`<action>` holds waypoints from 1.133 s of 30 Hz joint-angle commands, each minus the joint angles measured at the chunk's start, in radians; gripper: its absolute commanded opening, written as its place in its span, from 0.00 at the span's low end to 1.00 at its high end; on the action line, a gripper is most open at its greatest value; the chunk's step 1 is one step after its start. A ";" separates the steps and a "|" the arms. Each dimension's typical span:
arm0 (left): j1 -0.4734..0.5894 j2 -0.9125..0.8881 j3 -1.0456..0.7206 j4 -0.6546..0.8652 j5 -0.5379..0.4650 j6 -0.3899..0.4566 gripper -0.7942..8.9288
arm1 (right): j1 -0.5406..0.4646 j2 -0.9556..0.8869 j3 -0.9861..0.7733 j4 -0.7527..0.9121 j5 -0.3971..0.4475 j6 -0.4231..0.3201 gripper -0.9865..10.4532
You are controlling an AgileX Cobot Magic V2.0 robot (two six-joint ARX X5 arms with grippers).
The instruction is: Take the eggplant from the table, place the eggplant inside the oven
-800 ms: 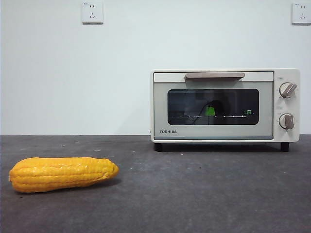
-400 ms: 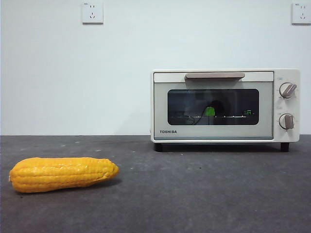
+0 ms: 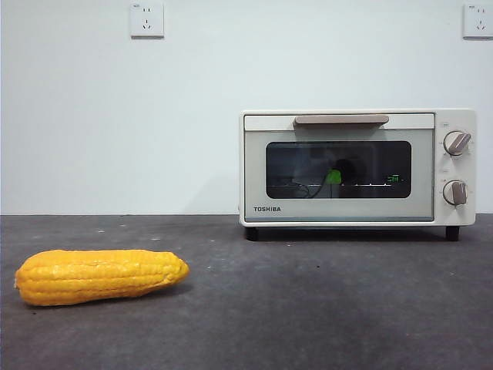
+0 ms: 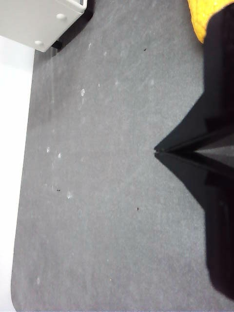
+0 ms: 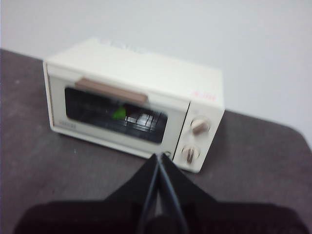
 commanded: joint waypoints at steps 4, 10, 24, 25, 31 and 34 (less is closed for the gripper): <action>0.003 0.000 -0.008 0.009 0.003 -0.005 0.08 | 0.001 -0.092 -0.185 0.088 0.000 0.011 0.09; 0.003 0.000 -0.008 0.009 0.003 -0.005 0.08 | 0.001 -0.180 -0.313 0.151 0.000 0.012 0.09; 0.003 0.000 -0.008 0.009 0.003 -0.005 0.08 | 0.047 -0.383 -0.490 0.183 0.002 0.035 0.09; 0.003 0.002 -0.008 0.009 0.003 -0.005 0.08 | 0.047 -0.383 -0.495 0.183 0.003 0.040 0.09; 0.003 0.010 -0.008 0.008 0.003 -0.005 0.08 | 0.045 -0.383 -0.520 0.184 0.005 0.095 0.09; 0.003 0.010 -0.008 0.008 0.003 -0.005 0.08 | 0.045 -0.383 -0.546 0.190 0.008 0.141 0.09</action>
